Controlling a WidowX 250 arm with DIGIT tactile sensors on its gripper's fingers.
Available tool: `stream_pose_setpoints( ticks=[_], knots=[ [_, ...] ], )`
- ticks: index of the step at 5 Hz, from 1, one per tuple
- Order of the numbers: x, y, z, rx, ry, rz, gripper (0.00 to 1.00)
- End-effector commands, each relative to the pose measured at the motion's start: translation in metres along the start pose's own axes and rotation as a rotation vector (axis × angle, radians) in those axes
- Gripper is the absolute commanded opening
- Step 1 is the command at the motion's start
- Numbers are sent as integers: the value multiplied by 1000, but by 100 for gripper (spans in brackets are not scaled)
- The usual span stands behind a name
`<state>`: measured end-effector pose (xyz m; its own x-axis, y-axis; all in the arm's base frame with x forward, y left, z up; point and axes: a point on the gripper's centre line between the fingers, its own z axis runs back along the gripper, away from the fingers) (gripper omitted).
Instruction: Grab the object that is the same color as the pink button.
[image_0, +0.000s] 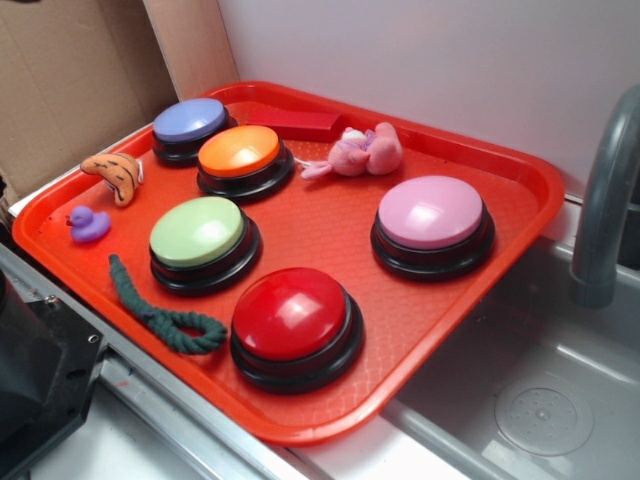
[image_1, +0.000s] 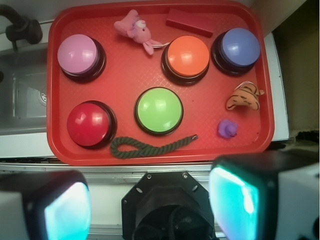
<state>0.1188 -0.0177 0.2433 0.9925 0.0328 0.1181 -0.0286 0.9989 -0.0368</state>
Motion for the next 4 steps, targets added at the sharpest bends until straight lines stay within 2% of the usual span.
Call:
stream_pose_setpoints(
  ticks=[1, 2, 3, 4],
  knots=[
    [0, 0, 0, 0, 0, 0, 100],
    [12, 0, -8, -4, -35, -23, 100],
    [39, -7, -23, 110, -77, -58, 100],
    [68, -8, -55, 238, -146, -126, 100]
  ],
)
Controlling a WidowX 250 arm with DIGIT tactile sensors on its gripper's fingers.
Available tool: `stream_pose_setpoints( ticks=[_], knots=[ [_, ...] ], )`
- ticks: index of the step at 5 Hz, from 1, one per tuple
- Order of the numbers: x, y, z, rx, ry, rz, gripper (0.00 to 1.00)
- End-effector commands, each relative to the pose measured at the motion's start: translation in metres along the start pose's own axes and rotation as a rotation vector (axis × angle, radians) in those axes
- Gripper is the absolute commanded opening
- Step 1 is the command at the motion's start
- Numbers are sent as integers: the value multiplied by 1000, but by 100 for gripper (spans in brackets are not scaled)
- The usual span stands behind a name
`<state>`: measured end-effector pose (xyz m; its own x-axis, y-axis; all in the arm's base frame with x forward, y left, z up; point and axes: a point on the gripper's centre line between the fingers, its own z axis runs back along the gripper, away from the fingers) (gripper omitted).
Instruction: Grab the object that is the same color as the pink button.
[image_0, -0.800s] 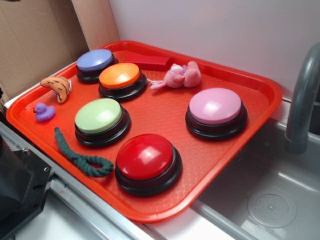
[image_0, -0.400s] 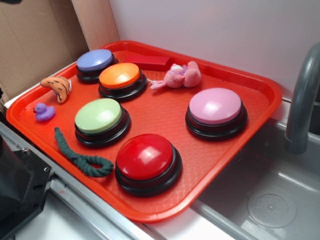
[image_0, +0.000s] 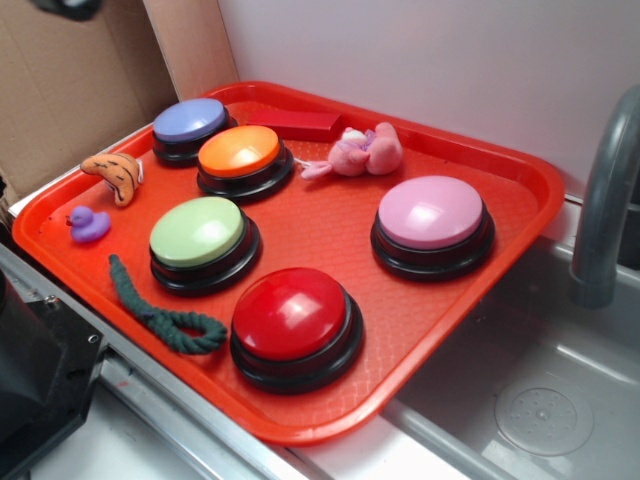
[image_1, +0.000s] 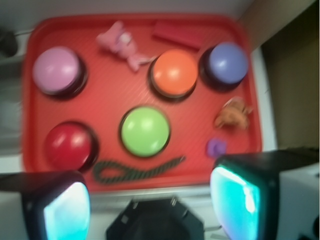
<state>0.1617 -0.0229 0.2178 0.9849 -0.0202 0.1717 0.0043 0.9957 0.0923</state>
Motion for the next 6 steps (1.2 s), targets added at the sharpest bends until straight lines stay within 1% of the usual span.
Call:
stream_pose_setpoints(
  ticks=[1, 2, 3, 4, 5, 6],
  knots=[
    [57, -5, -57, 143, -104, -147, 100],
    [80, -9, -90, 122, -115, -216, 100],
    [99, -10, -123, 79, -78, -242, 100],
    [118, -13, -153, 97, -46, -260, 100],
    [129, -16, -175, 67, -20, -272, 100],
    [139, -17, -196, 7, -5, -296, 100]
  ],
)
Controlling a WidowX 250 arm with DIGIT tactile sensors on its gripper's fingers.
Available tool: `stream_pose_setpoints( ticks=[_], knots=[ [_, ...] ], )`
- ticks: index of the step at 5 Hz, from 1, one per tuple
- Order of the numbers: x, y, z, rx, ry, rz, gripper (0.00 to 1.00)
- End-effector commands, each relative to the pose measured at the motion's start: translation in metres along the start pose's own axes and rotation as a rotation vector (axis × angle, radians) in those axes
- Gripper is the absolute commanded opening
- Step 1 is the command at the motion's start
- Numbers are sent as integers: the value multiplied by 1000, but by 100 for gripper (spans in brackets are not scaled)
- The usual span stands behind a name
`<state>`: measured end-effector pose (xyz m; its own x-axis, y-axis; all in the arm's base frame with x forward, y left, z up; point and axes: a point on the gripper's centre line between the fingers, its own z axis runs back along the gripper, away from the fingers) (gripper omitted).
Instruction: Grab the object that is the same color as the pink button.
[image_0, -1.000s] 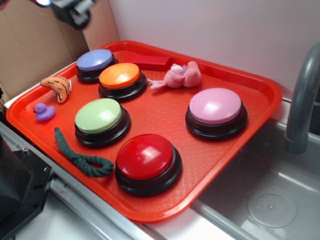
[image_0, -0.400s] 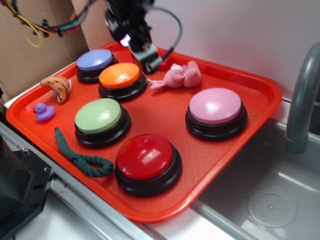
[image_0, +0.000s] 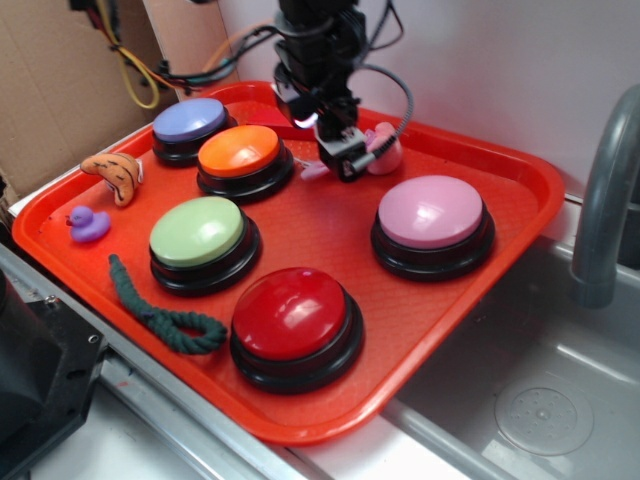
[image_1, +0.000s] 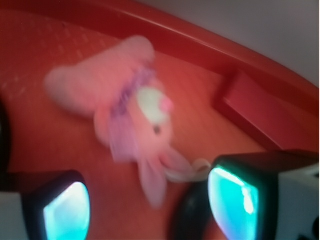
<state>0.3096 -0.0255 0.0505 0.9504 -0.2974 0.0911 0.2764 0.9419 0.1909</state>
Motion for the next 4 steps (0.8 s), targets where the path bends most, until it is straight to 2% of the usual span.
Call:
stream_pose_setpoints(
  ticks=[1, 2, 3, 4],
  knots=[
    [30, 0, -20, -77, -58, -36, 100],
    [36, -4, -27, -77, -42, -25, 100],
    [34, -5, -27, -72, -53, -29, 0],
    [29, -3, -19, -57, -29, -1, 0]
  ],
)
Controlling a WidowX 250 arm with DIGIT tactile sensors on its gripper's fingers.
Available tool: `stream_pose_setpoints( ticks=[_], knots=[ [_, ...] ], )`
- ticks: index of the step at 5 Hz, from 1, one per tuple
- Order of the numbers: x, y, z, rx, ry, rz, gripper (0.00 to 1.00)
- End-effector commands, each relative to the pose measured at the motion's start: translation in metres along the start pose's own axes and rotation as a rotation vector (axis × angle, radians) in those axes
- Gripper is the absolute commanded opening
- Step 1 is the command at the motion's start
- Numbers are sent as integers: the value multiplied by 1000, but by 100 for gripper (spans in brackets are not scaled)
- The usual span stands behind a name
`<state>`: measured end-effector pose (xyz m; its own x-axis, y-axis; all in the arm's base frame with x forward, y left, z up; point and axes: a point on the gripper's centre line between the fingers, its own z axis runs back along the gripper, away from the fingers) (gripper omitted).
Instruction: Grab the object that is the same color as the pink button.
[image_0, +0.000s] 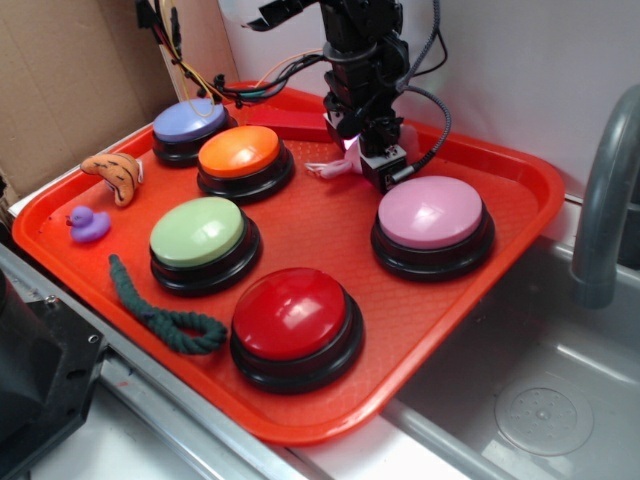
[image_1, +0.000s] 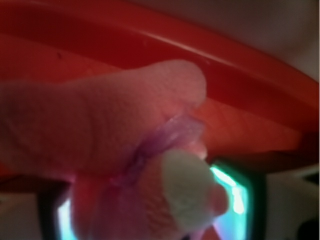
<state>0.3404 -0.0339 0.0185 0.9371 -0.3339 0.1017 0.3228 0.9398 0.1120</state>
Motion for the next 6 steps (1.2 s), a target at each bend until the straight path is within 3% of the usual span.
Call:
stream_pose_setpoints(
  ticks=[1, 2, 3, 4, 5, 6],
  knots=[
    [-6, 6, 32, -56, 79, 128, 0],
    [-23, 9, 62, -19, 114, 245, 0],
    [-57, 16, 101, -100, 162, 375, 0],
    [-98, 20, 132, -101, 153, 483, 0],
    [-128, 18, 144, -137, 177, 553, 0],
    [-140, 11, 149, -167, 148, 583, 0]
  ],
)
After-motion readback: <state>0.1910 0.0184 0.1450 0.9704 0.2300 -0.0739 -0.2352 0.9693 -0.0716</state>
